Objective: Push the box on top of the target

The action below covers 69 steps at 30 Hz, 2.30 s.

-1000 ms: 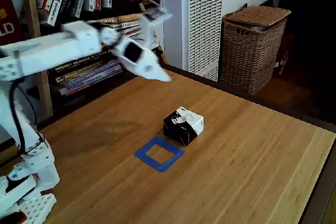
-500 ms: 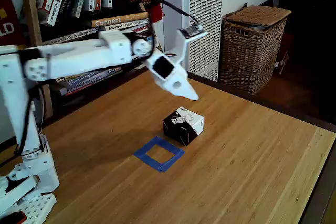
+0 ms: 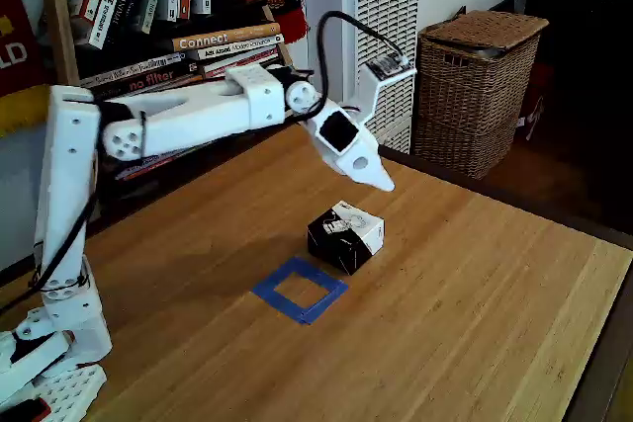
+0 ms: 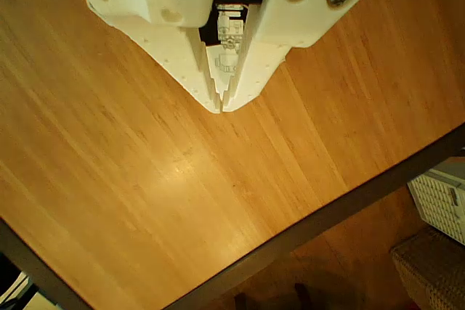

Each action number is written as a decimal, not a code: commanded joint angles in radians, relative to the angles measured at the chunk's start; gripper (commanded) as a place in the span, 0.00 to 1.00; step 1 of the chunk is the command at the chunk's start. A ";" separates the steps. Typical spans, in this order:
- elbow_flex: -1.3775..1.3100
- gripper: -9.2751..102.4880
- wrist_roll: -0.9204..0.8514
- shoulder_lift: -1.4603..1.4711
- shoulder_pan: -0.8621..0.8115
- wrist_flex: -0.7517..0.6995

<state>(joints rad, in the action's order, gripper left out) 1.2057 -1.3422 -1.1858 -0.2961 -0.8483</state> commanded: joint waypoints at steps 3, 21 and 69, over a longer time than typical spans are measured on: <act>-0.097 0.08 0.006 0.025 0.014 -0.017; -0.255 0.08 -0.009 0.179 0.021 0.000; -0.147 0.08 -0.256 0.239 0.100 -0.029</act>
<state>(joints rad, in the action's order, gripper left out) 1.0569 -1.5861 -0.8928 -0.2071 -0.8713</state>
